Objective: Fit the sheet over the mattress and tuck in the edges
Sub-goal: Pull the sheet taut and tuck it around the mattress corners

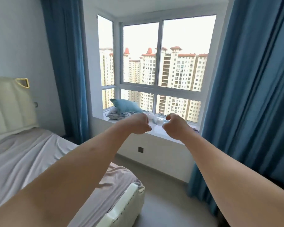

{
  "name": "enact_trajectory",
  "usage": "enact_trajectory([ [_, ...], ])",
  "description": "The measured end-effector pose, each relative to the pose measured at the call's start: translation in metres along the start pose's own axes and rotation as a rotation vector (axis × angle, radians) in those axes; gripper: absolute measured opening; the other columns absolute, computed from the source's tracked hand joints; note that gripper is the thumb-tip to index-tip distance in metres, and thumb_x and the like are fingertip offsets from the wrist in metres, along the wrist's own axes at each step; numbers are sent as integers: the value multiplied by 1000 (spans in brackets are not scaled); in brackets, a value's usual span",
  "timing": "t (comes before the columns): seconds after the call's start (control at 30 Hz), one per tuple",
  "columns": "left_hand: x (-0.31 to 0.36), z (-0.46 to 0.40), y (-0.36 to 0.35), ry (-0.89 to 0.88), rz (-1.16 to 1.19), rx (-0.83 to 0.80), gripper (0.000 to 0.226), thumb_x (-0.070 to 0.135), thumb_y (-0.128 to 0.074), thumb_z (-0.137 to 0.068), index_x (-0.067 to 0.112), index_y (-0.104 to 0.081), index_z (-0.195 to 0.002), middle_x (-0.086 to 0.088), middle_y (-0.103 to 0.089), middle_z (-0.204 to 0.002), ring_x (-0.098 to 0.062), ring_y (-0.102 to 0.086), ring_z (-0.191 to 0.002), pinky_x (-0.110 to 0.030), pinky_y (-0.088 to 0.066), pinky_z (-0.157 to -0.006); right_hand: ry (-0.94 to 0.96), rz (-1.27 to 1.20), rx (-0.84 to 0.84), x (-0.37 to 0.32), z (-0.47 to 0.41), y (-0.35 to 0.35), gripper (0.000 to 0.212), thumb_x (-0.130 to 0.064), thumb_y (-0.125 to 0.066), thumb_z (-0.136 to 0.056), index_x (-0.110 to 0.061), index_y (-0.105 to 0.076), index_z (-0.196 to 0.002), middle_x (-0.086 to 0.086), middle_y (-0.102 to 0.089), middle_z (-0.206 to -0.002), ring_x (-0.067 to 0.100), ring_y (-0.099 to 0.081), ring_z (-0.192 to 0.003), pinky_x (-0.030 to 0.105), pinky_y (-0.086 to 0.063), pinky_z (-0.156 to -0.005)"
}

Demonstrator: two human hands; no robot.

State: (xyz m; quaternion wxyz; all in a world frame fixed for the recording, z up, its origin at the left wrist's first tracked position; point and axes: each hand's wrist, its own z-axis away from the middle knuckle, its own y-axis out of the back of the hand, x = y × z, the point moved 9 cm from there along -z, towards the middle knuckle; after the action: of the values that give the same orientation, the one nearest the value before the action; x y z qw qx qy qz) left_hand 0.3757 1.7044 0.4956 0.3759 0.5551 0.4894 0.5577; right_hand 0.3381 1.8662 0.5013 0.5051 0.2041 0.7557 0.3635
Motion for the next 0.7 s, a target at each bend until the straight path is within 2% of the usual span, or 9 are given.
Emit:
enact_trajectory([
  [0.13,-67,-109,-13,137,-3,29,24,36,-62,-87,15,-69,-93,-6,-69,-90,-23,-69,-88,-40,-58,-80,115,-28,-59,13,-139,-50,44,-16,-54,-90,-18,-55,-134,6,-65,-120,24,-62,-95,27,-44,-66],
  [0.27,-123,-224,-25,229,19,19,27,38,-63,-89,14,-71,-100,-5,-70,-94,-22,-67,-87,-42,-59,-85,138,-52,-122,28,-270,-101,43,-16,-60,-88,-19,-59,-131,7,-67,-120,24,-64,-95,31,-53,-80],
  [0.3,-133,-250,-27,249,8,11,27,37,-63,-89,15,-71,-102,-4,-70,-96,-21,-67,-89,-42,-58,-87,143,-46,-151,33,-300,-115,44,-16,-61,-88,-20,-59,-132,6,-68,-120,24,-65,-95,31,-53,-79],
  [0.37,-151,-295,-22,291,20,31,29,39,-61,-89,16,-71,-103,-6,-72,-98,-22,-67,-90,-44,-58,-89,161,-81,-196,36,-349,-130,44,-16,-61,-86,-22,-59,-130,4,-72,-108,22,-69,-87,33,-57,-72],
  [0.43,-165,-340,-17,319,66,61,34,41,-63,-89,13,-72,-104,-9,-72,-103,-23,-68,-92,-44,-58,-89,196,-90,-209,38,-399,-141,35,-17,-62,-87,-23,-60,-121,1,-70,-96,21,-69,-82,37,-59,-73],
  [0.5,-176,-390,-22,348,68,49,33,40,-65,-89,12,-72,-105,-8,-72,-103,-22,-67,-94,-41,-57,-89,209,-111,-233,46,-453,-154,29,-17,-62,-87,-21,-61,-116,2,-67,-97,25,-67,-87,39,-59,-77],
  [0.57,-186,-433,-33,382,54,14,36,43,-65,-87,12,-72,-102,-7,-71,-99,-24,-68,-93,-40,-57,-86,218,-148,-274,55,-502,-174,38,-14,-63,-86,-22,-63,-123,6,-67,-101,28,-67,-88,40,-60,-79],
  [0.63,-199,-483,-39,416,20,16,33,41,-65,-88,11,-72,-100,-7,-69,-98,-24,-67,-91,-36,-55,-78,243,-166,-299,64,-559,-196,40,-12,-64,-85,-21,-62,-123,6,-66,-103,28,-67,-90,41,-60,-83],
  [0.7,-212,-528,-44,447,6,45,24,34,-65,-92,11,-69,-101,-5,-67,-98,-18,-63,-86,-29,-50,-67,296,-182,-326,68,-615,-216,32,-12,-64,-86,-22,-61,-116,6,-64,-103,29,-65,-91,36,-58,-78],
])
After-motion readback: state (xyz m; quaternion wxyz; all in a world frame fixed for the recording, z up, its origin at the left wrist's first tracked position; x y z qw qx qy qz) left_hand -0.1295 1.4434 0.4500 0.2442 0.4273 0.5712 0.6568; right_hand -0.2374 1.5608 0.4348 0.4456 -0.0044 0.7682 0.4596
